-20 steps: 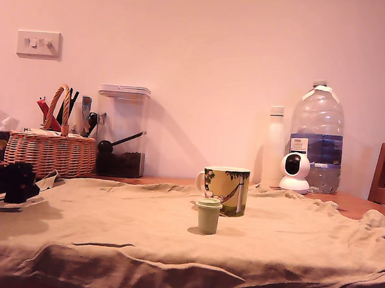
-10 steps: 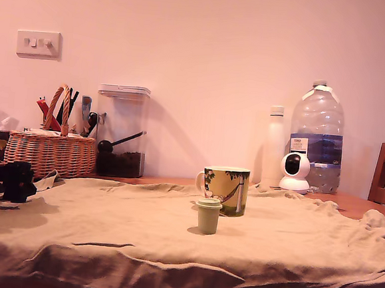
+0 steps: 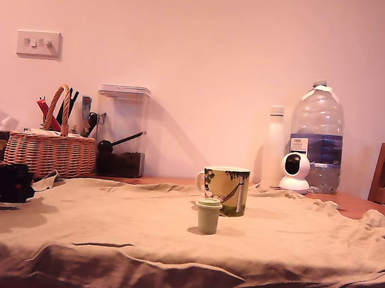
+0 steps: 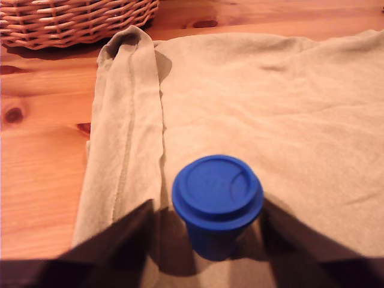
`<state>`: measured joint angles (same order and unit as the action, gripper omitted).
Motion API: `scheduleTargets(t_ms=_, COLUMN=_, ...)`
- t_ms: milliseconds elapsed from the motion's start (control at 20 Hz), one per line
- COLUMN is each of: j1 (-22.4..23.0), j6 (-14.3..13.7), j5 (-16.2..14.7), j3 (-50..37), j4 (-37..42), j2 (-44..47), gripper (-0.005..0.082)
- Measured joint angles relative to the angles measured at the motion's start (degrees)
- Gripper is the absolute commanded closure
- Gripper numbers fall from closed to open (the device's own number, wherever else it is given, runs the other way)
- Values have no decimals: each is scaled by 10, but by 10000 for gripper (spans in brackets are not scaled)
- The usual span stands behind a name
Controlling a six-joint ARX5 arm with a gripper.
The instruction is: Pick up the coffee capsules on the table and drop them inside the coffee cup
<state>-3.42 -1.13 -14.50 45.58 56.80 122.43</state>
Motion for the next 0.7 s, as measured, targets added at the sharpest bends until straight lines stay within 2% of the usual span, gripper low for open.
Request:
scheduleTargets(t_ms=450, j1=0, j6=-6, j5=0, j3=4, j4=0, j2=0, gripper=612)
scheduleTargets(t_ms=600, j1=0, j6=-20, j5=-21, j3=4, j4=17, j2=0, gripper=612)
scheduleTargets(t_ms=700, j1=0, j6=-21, j5=-48, j3=5, j4=28, j2=0, gripper=612)
